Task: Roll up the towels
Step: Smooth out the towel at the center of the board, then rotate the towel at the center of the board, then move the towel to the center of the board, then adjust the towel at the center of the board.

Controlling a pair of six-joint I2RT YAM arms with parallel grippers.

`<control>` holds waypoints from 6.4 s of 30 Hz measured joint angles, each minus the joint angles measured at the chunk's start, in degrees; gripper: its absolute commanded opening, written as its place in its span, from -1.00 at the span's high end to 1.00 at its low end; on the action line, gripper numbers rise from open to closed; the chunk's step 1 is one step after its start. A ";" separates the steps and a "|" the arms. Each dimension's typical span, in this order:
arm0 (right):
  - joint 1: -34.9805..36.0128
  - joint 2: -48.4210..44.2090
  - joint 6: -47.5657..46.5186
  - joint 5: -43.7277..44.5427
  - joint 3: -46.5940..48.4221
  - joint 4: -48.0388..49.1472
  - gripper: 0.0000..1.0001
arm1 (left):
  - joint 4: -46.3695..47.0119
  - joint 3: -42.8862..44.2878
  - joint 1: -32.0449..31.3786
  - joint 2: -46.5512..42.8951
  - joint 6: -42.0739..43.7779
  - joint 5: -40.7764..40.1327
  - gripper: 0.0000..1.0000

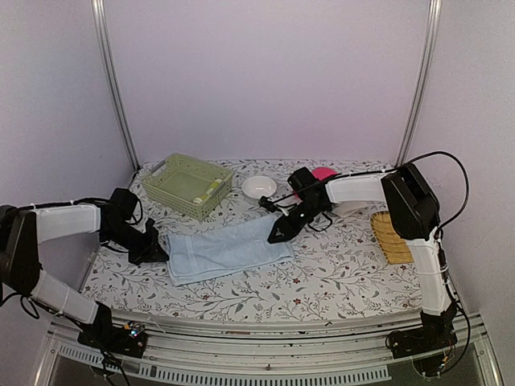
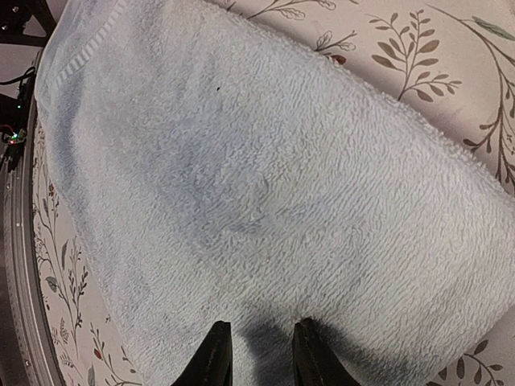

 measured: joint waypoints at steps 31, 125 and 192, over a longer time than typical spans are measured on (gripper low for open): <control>-0.44 4.48 -4.22 2.23 19.19 -9.07 0.69 | 22.34 5.92 -19.45 10.88 3.13 -4.63 1.00; -20.28 -54.95 -11.85 8.83 -38.42 19.08 -0.97 | 15.37 34.67 -38.95 38.29 16.00 -29.46 0.53; -6.80 -4.13 1.84 6.73 -5.70 0.28 0.57 | 19.12 14.82 -60.48 18.95 33.55 -26.49 0.32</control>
